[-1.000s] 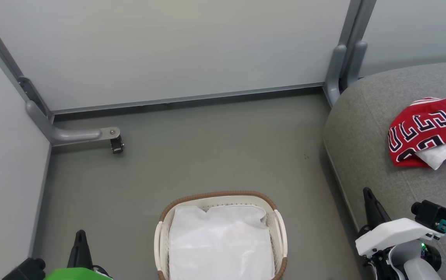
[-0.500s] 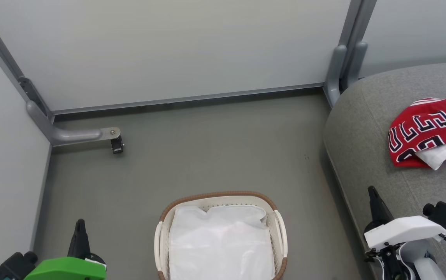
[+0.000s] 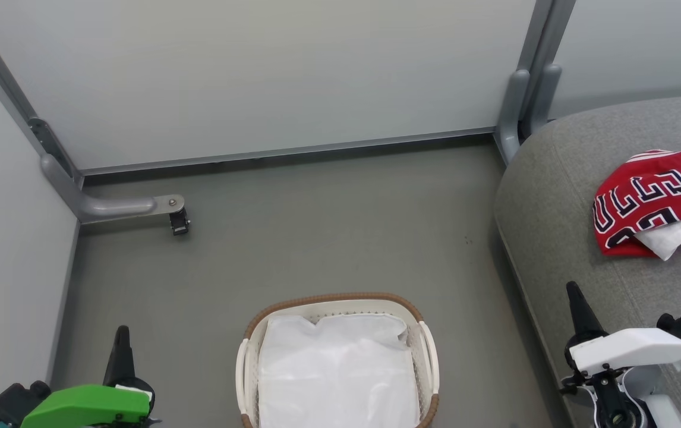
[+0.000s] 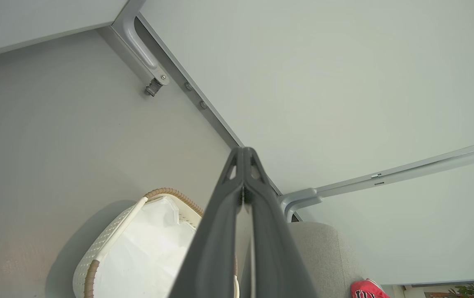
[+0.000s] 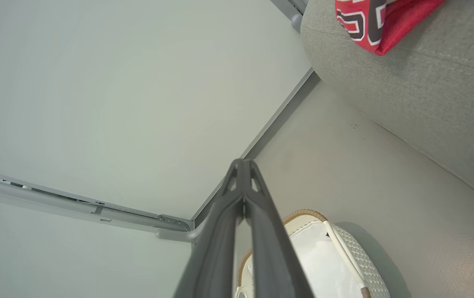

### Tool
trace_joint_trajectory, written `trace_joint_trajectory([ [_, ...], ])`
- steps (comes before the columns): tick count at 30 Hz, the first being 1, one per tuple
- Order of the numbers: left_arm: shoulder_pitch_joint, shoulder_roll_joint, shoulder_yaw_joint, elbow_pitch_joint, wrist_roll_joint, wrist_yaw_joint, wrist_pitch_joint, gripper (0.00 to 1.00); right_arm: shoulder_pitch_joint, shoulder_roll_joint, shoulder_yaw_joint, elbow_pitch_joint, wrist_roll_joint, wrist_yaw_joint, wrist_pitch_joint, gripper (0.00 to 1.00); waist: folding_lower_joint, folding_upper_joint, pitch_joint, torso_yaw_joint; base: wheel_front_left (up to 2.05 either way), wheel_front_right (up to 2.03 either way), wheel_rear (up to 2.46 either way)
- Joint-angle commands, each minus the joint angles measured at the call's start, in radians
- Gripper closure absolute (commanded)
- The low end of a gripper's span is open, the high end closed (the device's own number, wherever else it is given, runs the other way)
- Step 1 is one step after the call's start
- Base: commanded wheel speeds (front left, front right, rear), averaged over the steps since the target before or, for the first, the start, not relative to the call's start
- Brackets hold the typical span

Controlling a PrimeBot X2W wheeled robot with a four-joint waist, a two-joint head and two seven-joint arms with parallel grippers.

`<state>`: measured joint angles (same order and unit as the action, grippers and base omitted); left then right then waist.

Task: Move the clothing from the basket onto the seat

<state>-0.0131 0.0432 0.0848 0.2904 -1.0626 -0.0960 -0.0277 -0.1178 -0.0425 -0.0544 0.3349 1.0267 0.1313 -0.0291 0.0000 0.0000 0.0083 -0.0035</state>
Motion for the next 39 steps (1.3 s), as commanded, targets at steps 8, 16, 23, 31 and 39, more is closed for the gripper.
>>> trace_joint_trajectory([
  [8,-0.04,0.007,0.007,-0.02,-0.101,-0.01,0.025,1.0,-0.001,-0.007,-0.014,-0.026,0.108,0.0,0.027,1.0,0.0,0.0,-0.001,0.0,0.0,0.0,0.0],
  [16,-0.052,0.008,0.012,-0.024,-0.18,-0.014,0.045,1.0,0.001,-0.007,-0.022,-0.038,0.191,-0.001,0.048,1.0,0.0,0.0,-0.001,0.001,0.0,0.0,0.0],
  [23,-0.06,0.008,0.015,-0.028,-0.243,-0.019,0.062,1.0,0.003,-0.008,-0.029,-0.048,0.258,-0.001,0.065,1.0,0.0,0.0,-0.002,0.001,0.0,0.0,0.0],
  [31,-0.072,0.009,0.019,-0.032,-0.309,-0.022,0.08,1.0,0.005,-0.008,-0.036,-0.058,0.33,-0.001,0.082,1.0,0.0,0.0,-0.003,0.002,0.0,0.0,0.0],
  [39,-0.078,0.009,0.023,-0.036,-0.372,-0.027,0.097,1.0,0.007,-0.009,-0.043,-0.068,0.397,-0.001,0.099,1.0,0.0,0.0,-0.003,0.002,0.0,0.0,0.0],
])
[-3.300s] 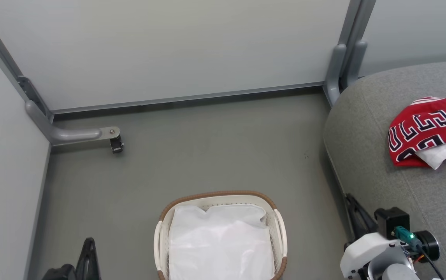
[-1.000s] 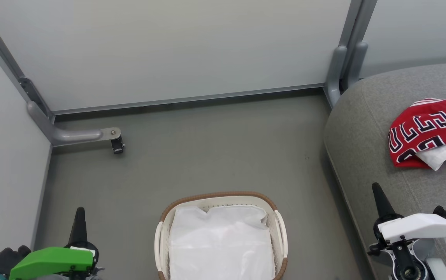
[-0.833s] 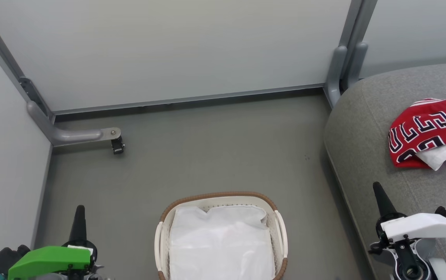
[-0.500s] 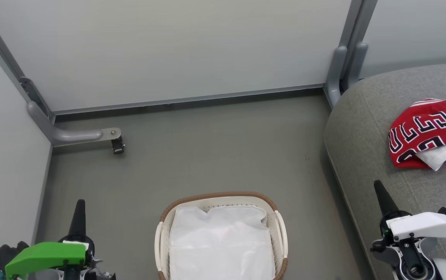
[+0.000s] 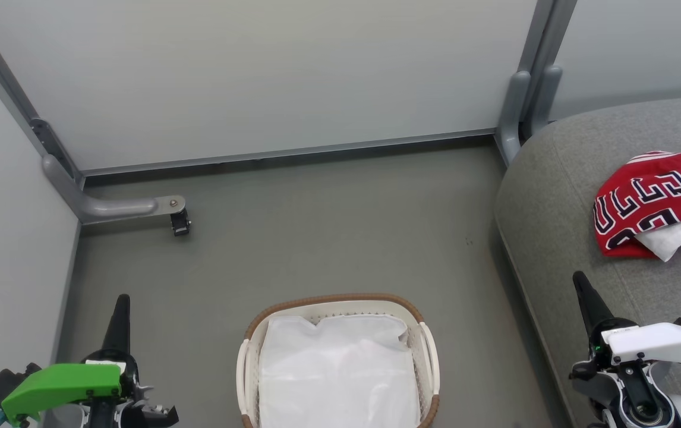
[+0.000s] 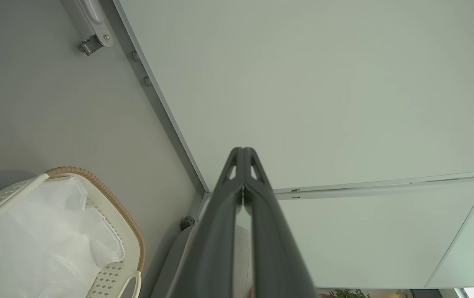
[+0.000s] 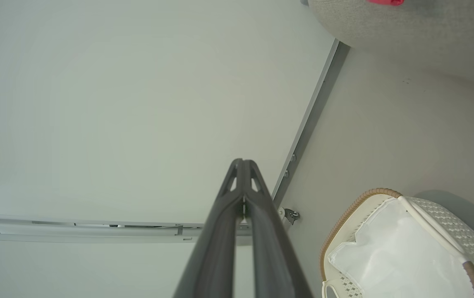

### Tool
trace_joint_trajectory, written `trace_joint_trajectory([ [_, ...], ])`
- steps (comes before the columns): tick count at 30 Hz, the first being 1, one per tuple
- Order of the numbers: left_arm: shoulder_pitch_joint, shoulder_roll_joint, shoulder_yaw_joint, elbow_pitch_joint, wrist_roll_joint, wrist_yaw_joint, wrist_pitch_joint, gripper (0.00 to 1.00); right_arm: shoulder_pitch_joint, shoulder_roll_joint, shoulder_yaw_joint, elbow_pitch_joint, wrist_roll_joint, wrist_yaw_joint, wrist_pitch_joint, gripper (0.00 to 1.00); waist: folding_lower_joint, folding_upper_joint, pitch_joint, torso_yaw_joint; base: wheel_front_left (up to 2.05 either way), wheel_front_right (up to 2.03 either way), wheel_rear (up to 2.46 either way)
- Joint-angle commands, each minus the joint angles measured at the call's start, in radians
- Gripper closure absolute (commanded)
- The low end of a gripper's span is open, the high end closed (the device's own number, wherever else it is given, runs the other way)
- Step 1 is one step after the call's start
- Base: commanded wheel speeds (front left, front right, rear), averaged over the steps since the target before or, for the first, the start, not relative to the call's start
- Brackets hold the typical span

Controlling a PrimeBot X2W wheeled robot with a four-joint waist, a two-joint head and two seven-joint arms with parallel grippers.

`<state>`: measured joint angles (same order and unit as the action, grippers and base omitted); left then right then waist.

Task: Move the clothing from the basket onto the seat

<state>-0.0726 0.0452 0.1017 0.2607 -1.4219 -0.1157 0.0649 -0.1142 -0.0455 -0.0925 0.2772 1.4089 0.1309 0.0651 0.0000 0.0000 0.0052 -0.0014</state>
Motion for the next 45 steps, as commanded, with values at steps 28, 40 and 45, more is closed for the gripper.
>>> trace_joint_trajectory([
  [28,-0.043,0.008,0.014,-0.017,-0.193,-0.018,0.053,1.0,0.011,-0.008,-0.024,-0.036,0.206,0.0,0.053,1.0,0.0,0.0,-0.002,0.001,0.0,0.0,0.0],
  [40,-0.042,0.008,0.014,-0.016,-0.193,-0.018,0.053,1.0,0.011,-0.008,-0.024,-0.035,0.206,0.0,0.052,1.0,0.0,0.0,-0.002,0.001,0.0,0.0,0.0],
  [45,-0.042,0.008,0.014,-0.016,-0.193,-0.018,0.053,1.0,0.011,-0.008,-0.024,-0.035,0.206,0.0,0.052,1.0,0.0,0.0,-0.002,0.001,0.0,0.0,0.0],
])
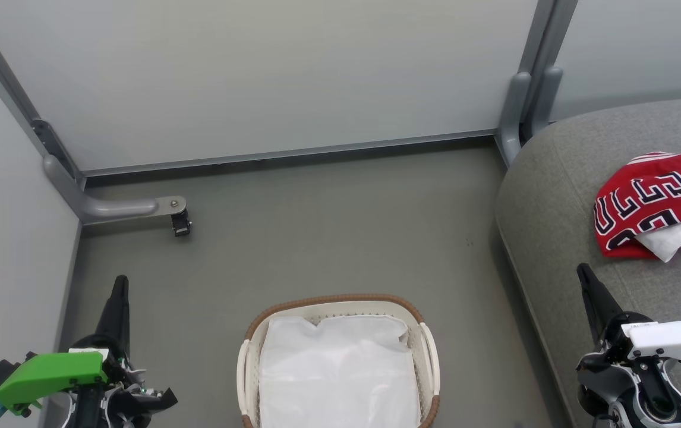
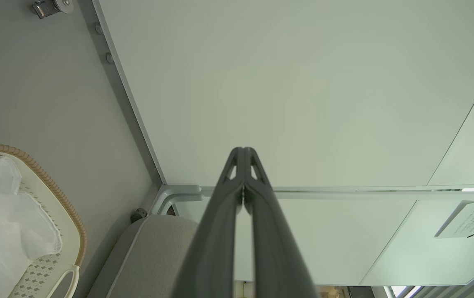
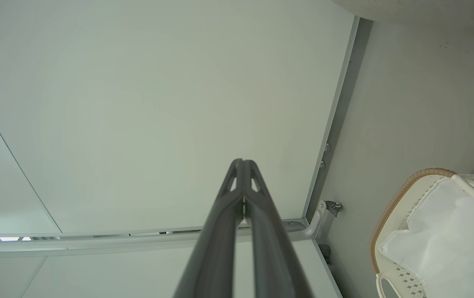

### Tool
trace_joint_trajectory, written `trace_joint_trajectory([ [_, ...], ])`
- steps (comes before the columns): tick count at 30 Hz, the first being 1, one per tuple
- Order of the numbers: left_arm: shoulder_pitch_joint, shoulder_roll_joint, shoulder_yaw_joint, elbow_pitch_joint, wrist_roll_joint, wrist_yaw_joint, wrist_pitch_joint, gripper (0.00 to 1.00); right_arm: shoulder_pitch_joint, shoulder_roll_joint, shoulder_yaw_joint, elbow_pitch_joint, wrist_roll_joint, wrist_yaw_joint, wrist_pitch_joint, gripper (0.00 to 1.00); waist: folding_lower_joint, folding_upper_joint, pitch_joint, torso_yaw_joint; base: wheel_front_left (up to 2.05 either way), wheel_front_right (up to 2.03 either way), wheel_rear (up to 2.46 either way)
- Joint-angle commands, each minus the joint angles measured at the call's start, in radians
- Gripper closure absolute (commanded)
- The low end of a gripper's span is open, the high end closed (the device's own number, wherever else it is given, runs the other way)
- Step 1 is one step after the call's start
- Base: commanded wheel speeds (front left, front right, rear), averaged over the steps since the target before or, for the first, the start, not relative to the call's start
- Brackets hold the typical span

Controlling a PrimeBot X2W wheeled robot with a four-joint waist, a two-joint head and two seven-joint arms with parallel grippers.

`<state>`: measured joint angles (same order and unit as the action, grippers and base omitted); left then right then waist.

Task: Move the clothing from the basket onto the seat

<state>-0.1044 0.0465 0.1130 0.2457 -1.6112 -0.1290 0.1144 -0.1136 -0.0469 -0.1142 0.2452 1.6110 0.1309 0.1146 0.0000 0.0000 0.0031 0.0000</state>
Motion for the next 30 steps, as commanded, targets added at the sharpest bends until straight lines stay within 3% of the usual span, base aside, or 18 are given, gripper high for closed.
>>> trace_joint_trajectory([
  [1,-0.01,0.007,0.003,-0.002,-0.003,-0.004,0.003,1.0,0.01,-0.006,-0.002,-0.003,0.004,0.0,0.003,1.0,0.0,0.0,0.0,0.0,0.0,0.0,0.0],
  [30,-0.01,0.007,0.003,-0.002,-0.003,-0.004,0.003,1.0,0.01,-0.006,-0.002,-0.003,0.004,0.0,0.003,1.0,0.0,0.0,0.0,0.0,0.0,0.0,0.0],
])
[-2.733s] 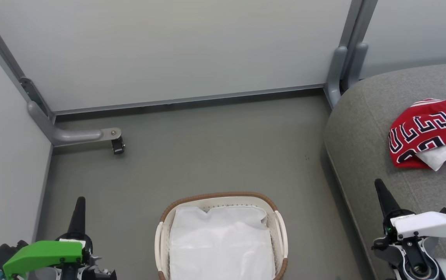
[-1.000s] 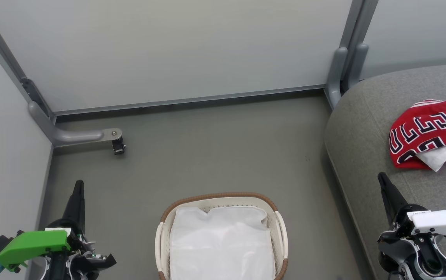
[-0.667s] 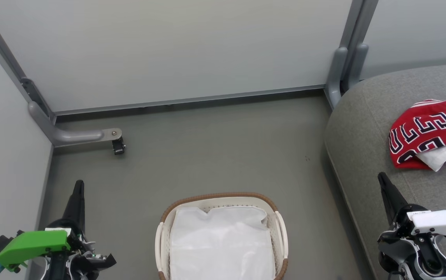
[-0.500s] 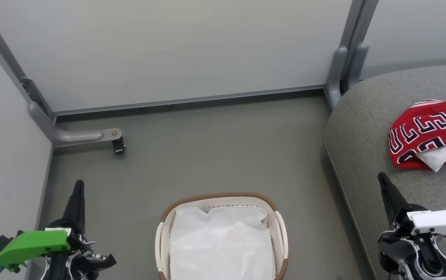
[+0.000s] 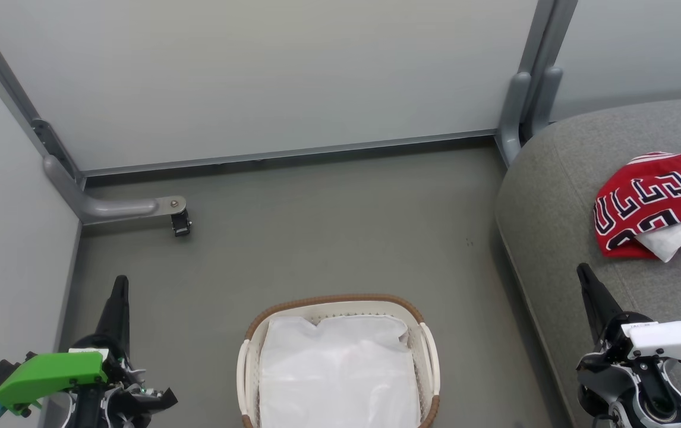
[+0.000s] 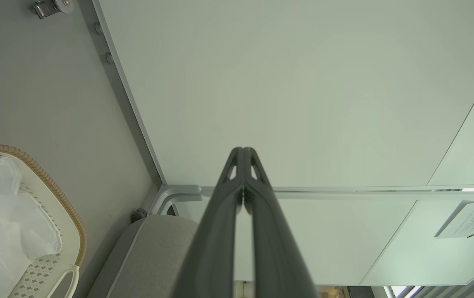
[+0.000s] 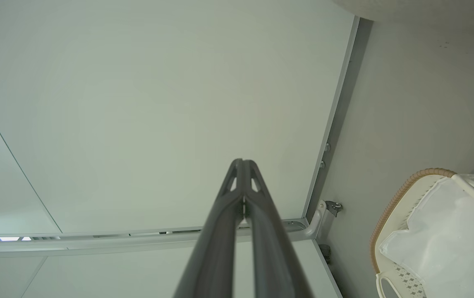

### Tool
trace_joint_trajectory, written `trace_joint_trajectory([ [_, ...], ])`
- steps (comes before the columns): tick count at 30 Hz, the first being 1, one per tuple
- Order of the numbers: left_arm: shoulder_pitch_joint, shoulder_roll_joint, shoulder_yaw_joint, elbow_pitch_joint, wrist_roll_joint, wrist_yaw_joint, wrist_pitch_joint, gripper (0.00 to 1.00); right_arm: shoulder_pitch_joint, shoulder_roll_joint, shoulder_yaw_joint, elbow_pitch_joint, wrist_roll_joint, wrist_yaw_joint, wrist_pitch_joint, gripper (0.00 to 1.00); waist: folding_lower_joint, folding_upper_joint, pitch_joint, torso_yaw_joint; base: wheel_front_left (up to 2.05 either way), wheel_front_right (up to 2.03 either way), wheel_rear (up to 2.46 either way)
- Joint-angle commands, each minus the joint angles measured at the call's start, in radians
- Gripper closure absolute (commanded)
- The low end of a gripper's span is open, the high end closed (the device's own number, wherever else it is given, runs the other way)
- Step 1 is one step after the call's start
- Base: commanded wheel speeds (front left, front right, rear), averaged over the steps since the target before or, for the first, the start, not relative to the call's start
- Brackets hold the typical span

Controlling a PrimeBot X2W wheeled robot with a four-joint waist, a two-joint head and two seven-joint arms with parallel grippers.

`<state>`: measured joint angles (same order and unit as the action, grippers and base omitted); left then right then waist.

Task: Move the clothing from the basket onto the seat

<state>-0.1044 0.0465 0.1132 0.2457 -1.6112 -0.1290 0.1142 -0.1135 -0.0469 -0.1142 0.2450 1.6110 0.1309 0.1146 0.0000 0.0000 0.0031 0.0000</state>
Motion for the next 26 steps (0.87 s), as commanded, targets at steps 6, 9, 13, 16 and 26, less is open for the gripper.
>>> trace_joint_trajectory([
  [6,-0.01,0.007,0.002,-0.002,-0.003,-0.004,0.003,1.0,0.01,-0.006,-0.002,-0.003,0.004,0.0,0.003,1.0,0.0,0.0,0.0,0.0,0.0,0.0,0.0],
  [9,-0.01,0.007,0.002,-0.002,-0.003,-0.004,0.003,1.0,0.01,-0.006,-0.002,-0.003,0.004,0.0,0.003,1.0,0.0,0.0,0.0,0.0,0.0,0.0,0.0],
  [13,-0.01,0.007,0.002,-0.002,-0.003,-0.004,0.003,1.0,0.01,-0.006,-0.002,-0.003,0.004,0.0,0.003,1.0,0.0,0.0,0.0,0.0,0.0,0.0,0.0],
  [16,-0.01,0.007,0.002,-0.002,-0.003,-0.004,0.003,1.0,0.01,-0.006,-0.002,-0.003,0.004,0.0,0.003,1.0,0.0,0.0,0.0,0.0,0.0,0.0,0.0],
  [26,-0.01,0.007,0.002,-0.002,-0.004,-0.004,0.003,1.0,0.01,-0.006,-0.002,-0.003,0.004,0.0,0.003,1.0,0.0,0.0,0.0,0.0,0.0,0.0,0.0],
])
